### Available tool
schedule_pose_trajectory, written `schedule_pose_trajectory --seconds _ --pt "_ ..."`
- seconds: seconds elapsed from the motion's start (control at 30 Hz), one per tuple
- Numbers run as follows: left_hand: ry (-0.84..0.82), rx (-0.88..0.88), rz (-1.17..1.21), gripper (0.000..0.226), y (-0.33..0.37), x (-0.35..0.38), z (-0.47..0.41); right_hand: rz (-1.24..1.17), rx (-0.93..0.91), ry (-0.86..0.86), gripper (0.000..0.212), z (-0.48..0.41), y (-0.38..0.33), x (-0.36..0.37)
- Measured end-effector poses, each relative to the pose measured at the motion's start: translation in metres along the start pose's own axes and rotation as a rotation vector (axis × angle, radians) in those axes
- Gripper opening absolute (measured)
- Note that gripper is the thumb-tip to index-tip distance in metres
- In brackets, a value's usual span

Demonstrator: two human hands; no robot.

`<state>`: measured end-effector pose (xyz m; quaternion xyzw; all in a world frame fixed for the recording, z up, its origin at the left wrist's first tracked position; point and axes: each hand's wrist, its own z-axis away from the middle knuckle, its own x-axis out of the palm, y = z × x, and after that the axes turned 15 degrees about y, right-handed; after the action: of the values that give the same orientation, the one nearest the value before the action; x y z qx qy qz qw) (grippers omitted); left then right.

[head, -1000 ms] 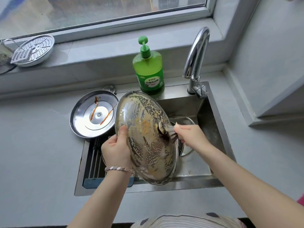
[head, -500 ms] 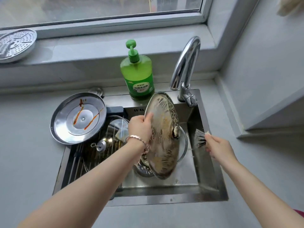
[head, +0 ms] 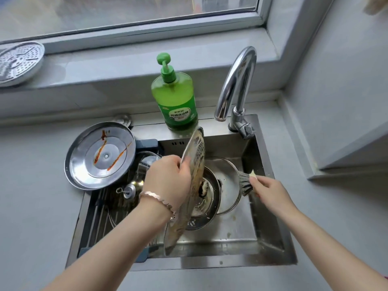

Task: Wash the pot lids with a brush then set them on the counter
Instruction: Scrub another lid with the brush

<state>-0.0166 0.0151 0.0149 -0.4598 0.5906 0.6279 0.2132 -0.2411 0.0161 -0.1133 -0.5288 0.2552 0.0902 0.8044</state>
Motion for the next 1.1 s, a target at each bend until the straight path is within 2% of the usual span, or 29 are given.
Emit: schedule_pose_trajectory --seconds 0.17,0.27,0.43,0.5,0.6,0.7,0.87,0.93,1.0,1.1 --pt "-0.234 0.093 -0.323 0.023 0.001 0.048 0.012 0.001 0.021 -0.037 0.026 0.006 -0.001 0.009" --pt "-0.388 0.079 -0.414 0.027 -0.005 0.086 0.024 -0.017 0.039 -0.022 0.030 0.005 0.004 0.005" --pt "-0.539 -0.011 -0.372 0.027 -0.013 0.145 0.045 0.045 0.092 0.012 0.017 -0.008 0.029 -0.001" --pt "-0.593 -0.070 -0.350 0.026 -0.018 0.167 0.049 0.074 0.108 0.001 0.018 -0.010 0.039 -0.003" --pt "-0.677 -0.066 -0.395 0.027 -0.023 0.192 0.052 0.136 0.121 -0.007 0.020 -0.008 0.050 -0.005" --pt "-0.707 -0.096 -0.399 0.029 -0.029 0.210 0.052 0.197 0.129 -0.005 0.034 -0.004 0.058 -0.004" --pt "-0.695 -0.191 -0.367 0.048 -0.044 0.211 0.046 0.206 0.111 -0.028 0.033 0.002 0.053 0.002" --pt "-0.687 -0.163 -0.310 0.042 -0.046 0.195 0.042 0.221 0.102 -0.047 0.032 0.005 0.047 0.007" --pt "-0.637 -0.096 -0.247 0.025 -0.048 0.172 0.032 0.246 0.072 -0.070 0.031 0.008 0.033 0.014" --pt "-0.508 -0.030 -0.157 0.014 -0.052 0.126 0.007 0.225 0.057 -0.061 0.043 0.012 0.003 0.032"
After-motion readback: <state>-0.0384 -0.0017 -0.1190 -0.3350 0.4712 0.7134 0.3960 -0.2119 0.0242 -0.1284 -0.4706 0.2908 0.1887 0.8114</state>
